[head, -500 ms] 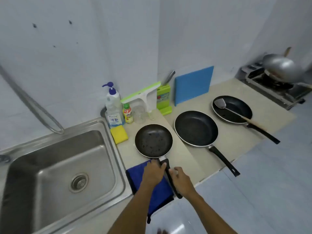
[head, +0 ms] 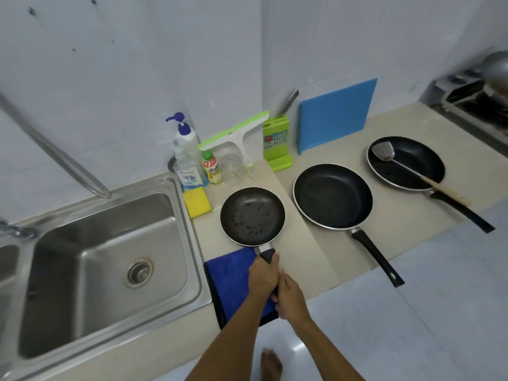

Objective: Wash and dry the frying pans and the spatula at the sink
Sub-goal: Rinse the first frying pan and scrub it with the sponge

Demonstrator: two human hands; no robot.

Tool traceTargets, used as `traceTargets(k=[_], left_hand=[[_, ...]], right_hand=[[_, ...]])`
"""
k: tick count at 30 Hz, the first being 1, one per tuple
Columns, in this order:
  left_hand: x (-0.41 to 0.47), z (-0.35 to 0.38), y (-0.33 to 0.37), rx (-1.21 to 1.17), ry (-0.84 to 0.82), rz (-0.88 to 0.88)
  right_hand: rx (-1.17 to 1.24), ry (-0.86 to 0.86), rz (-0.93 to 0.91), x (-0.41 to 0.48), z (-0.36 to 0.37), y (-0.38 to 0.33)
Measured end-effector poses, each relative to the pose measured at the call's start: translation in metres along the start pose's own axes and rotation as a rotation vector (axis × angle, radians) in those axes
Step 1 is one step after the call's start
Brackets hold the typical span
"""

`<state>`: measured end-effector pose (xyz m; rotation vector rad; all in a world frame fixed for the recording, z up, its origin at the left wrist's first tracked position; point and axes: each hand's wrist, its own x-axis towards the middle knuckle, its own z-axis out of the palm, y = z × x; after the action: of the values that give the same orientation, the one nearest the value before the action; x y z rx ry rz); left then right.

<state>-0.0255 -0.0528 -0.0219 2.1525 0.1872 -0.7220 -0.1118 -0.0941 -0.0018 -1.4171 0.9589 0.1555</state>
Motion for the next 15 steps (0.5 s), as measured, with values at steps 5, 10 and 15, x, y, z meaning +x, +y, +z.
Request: traceTargets(k=[5, 10, 15], left_hand=[[-0.005, 0.001, 0.005, -0.081, 0.007, -0.009], [-0.011, -0.005, 0.016, -0.141, 0.013, 0.032], [-0.014, -0.027, 0.022, -0.26, 0.012, 0.086]], right_hand=[[-0.082, 0.085, -0.189, 0.002, 0.001, 0.009], [-0.136, 0.127, -0.262, 0.0, 0.002, 0.0], [-0.184, 0.109, -0.32, -0.005, 0.009, -0.017]])
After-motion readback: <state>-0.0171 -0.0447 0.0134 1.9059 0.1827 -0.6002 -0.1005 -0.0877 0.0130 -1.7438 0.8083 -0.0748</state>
